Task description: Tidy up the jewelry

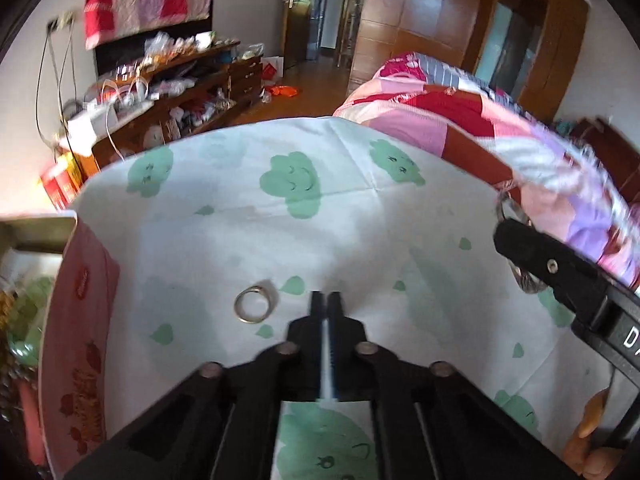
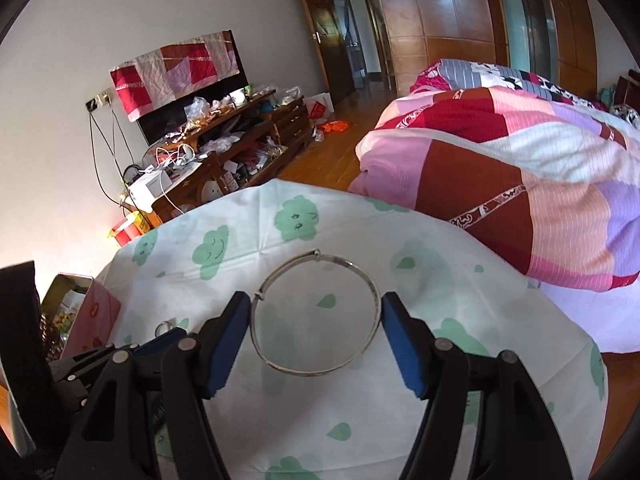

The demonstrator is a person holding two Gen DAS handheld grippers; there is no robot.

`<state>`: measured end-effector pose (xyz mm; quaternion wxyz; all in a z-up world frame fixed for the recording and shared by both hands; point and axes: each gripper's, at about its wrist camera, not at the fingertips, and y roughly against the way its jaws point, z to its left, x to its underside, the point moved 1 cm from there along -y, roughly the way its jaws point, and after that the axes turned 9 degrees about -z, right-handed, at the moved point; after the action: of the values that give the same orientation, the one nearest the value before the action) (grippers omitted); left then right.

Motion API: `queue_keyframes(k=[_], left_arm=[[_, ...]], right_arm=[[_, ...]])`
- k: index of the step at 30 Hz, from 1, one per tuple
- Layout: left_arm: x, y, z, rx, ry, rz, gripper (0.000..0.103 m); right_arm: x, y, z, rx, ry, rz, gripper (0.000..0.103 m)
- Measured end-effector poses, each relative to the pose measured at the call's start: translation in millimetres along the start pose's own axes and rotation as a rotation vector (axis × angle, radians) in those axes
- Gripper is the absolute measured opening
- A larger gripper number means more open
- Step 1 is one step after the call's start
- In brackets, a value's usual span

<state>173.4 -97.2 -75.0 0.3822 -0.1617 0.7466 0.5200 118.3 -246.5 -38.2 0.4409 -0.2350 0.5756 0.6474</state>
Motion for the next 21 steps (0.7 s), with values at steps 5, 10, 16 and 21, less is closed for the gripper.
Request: queue_keyframes(k=[5, 10, 16, 21], left_arm=[[-1, 12, -6, -0.011, -0.018, -0.053, 0.000], [0, 48, -19, -0.019, -0.081, -0.174, 0.000], [-5, 81, -2, -0.010, -0.061, -0.230, 0.000], [-7, 86, 5, -0.018, -0.045, -0.238, 0.000]], right_arm=[[-2, 5, 3, -0.005, 0.016, -0.024, 0.070], [-5, 10, 4, 0.000, 0.025, -0.057, 0.070], [-8, 14, 7, 0.010, 0.044, -0.094, 0.070], [-7, 12, 9, 0.009, 0.056, -0.089, 0.070]])
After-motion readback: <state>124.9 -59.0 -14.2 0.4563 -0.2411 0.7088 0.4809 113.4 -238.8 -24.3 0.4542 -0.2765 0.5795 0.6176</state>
